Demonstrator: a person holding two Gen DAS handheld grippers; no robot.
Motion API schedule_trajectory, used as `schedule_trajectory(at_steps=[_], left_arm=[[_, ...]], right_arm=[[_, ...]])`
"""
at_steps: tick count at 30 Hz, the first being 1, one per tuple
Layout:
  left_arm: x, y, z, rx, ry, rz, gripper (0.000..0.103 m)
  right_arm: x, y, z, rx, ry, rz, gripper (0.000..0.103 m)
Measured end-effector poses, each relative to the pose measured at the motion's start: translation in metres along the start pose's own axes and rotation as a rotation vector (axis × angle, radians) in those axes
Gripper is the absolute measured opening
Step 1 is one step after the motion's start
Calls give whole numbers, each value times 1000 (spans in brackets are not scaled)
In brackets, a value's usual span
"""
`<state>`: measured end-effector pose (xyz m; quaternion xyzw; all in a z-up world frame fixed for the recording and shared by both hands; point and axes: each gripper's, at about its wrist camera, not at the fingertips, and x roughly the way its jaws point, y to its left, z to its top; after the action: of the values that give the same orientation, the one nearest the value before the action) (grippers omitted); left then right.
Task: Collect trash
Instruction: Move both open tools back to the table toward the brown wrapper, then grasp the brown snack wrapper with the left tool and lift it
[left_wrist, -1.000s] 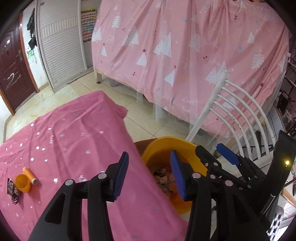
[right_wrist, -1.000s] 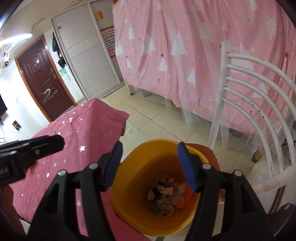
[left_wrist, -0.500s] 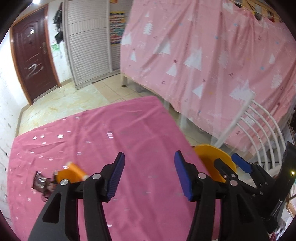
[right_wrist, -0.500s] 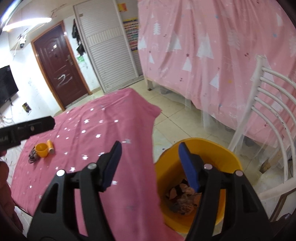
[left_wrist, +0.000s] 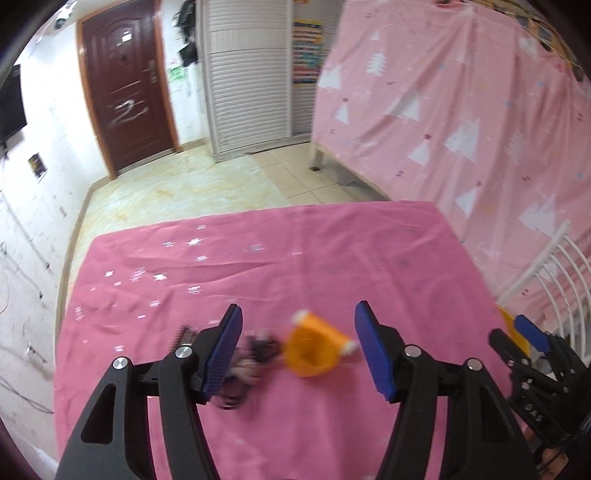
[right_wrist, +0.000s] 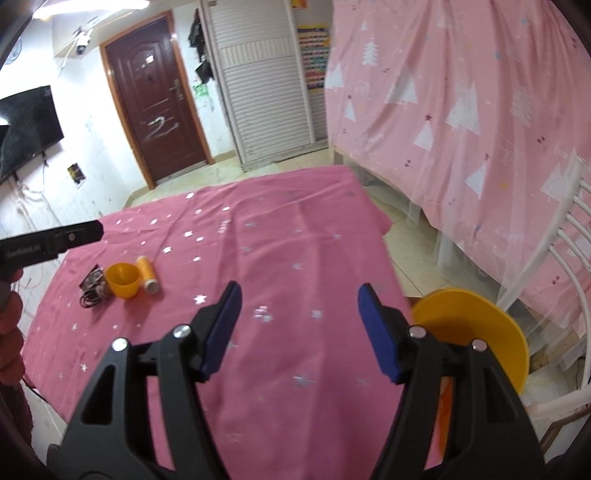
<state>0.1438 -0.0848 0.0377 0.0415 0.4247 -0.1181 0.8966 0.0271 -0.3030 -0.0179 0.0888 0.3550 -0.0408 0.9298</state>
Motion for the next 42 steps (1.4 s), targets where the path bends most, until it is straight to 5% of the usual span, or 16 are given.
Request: schedule_trajectory(at_steps=[18,32,42], left_arm=[[37,102,-22,-111,86,105,59],[52,102,-32,-67,104,43,59],[63,79,-42,63,126,-32,59]], right_arm=[[20,83,6,-137,40,69,63],[27,118,3,-213,67,85,63],[29,127,1,-229,70,89,63]])
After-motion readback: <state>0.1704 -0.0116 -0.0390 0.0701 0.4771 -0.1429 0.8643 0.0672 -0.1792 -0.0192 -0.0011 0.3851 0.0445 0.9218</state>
